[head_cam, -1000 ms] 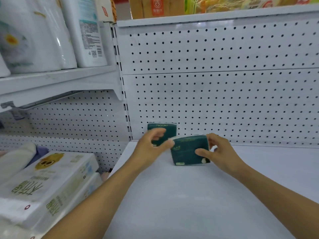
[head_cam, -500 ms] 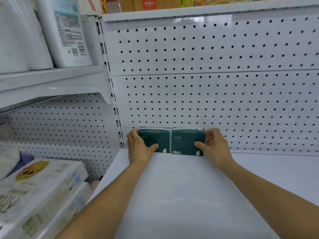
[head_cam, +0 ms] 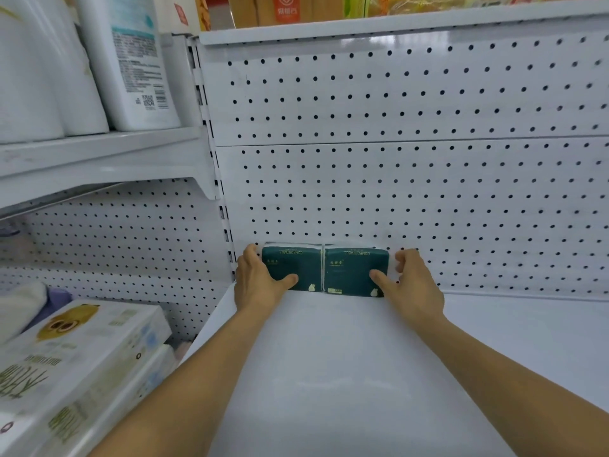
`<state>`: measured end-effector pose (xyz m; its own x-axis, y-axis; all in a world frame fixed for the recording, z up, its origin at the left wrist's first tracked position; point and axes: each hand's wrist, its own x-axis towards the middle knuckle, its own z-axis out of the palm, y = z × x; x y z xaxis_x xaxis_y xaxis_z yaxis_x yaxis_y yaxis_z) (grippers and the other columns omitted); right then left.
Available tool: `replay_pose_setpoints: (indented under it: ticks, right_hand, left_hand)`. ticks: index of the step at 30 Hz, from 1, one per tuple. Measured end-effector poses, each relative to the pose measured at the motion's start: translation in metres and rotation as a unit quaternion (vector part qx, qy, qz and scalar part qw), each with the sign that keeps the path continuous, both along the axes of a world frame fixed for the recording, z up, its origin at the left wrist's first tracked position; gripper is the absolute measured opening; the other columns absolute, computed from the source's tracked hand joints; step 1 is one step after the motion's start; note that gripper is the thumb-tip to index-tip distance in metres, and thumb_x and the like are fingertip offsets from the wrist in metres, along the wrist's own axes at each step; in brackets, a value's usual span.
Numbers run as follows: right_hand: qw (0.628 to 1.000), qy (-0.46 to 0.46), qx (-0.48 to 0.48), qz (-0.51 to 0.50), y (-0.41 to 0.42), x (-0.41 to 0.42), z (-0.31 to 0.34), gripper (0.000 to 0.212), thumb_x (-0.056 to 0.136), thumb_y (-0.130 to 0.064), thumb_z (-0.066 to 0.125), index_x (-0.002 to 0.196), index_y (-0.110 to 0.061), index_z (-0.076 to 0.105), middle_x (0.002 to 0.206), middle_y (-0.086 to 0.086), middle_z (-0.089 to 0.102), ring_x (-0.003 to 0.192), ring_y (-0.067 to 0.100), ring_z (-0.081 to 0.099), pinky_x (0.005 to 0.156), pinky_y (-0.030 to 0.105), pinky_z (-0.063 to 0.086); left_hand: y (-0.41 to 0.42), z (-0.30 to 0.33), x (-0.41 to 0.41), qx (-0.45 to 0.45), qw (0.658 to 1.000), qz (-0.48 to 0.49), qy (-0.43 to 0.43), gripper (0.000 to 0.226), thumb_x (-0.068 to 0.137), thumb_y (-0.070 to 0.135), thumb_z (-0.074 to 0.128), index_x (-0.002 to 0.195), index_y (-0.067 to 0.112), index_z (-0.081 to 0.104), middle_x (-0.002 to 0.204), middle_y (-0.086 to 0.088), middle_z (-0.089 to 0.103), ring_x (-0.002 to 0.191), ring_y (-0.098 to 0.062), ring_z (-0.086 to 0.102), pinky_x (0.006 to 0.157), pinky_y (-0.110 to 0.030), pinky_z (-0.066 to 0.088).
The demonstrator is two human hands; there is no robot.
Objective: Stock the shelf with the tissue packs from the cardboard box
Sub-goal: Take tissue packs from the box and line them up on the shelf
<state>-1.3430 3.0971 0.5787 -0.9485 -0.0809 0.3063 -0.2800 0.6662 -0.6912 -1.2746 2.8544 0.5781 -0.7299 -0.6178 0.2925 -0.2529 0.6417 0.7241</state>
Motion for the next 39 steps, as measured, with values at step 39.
replay_pose_setpoints:
  ticks: [39]
  right_hand:
    - [0.867, 0.247, 0.207, 0.38, -0.05, 0.484, -0.141, 0.056, 0.091, -0.047, 0.046, 0.137, -0.016, 0.048, 0.132, 0.008, 0.056, 0.112, 0.031, 0.057, 0.083, 0.043, 0.049]
  left_hand:
    - [0.049, -0.144, 0.581, -0.252, 0.943, 0.098, -0.195, 0.076, 0.089, 0.059, 0.053, 0.152, 0.025, 0.027, 0.149, 0.0, 0.041, 0.133, -0.025, 0.043, 0.103, -0.044, 0.041]
